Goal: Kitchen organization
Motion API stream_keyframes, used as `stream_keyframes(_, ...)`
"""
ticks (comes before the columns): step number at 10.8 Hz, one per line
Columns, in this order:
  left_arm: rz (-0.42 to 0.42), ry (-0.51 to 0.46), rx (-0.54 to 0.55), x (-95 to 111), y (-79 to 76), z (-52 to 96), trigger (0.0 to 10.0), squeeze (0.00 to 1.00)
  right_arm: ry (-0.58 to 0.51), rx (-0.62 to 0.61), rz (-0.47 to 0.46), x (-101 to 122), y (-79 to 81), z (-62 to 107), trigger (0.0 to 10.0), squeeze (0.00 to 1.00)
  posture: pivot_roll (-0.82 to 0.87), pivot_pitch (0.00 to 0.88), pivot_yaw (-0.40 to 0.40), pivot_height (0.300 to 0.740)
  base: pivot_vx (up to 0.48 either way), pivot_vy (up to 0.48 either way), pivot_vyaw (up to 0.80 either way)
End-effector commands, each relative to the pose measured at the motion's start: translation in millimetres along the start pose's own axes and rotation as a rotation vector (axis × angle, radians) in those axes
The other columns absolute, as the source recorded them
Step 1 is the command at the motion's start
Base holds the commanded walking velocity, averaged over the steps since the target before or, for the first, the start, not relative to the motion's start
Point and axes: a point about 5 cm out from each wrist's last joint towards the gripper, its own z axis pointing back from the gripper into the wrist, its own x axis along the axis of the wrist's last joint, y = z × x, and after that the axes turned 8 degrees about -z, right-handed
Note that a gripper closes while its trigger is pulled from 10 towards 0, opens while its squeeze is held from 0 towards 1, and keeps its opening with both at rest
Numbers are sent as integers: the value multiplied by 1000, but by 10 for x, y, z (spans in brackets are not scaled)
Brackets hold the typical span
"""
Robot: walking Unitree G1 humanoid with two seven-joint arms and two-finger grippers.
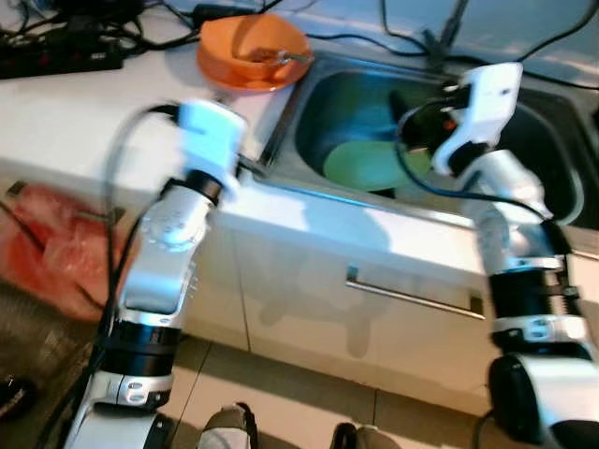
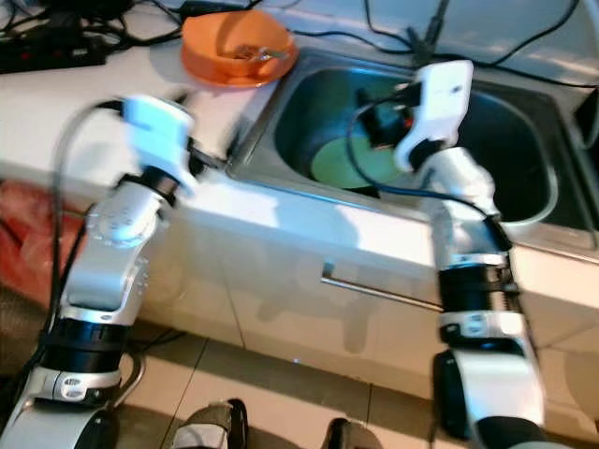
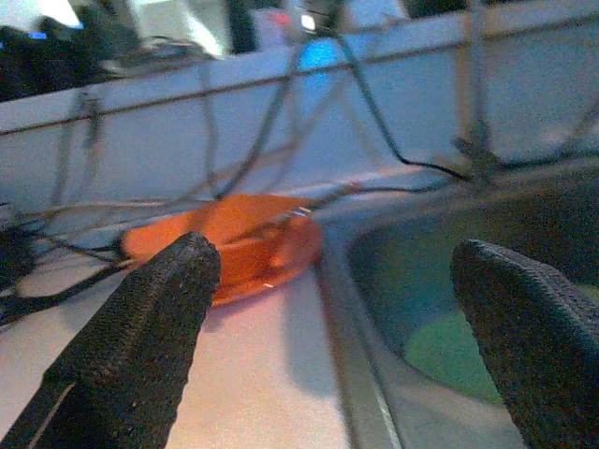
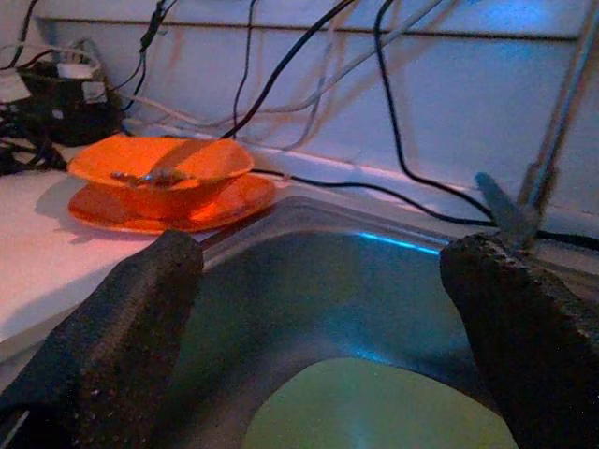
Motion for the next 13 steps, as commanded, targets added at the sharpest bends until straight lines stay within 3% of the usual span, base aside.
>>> stream_keyframes(1,24,-9,44,13,21,19,10000,0,-7,-22,-9,12,-23,35,10000,0,154,72,-43,740,0,0,-800)
stream_keyframes(3,26,-30,159,2,54,94,10000,0,-22,-30,-23,-11,64,88,10000,0,135,46,-39,740,0,0,-400)
stream_keyframes(6,-9,-68,243,30,128,56,10000,0,-52,-34,1,-58,204,189,10000,0,82,10,23,740,0,0,0)
stream_keyframes(10,33,-11,249,-110,145,185,10000,0,-79,-92,25,-100,235,363,10000,0,51,11,51,740,0,0,0)
stream_keyframes(13,109,-2,257,-81,79,168,10000,0,-63,-115,22,-177,190,443,10000,0,56,18,39,740,90,0,0)
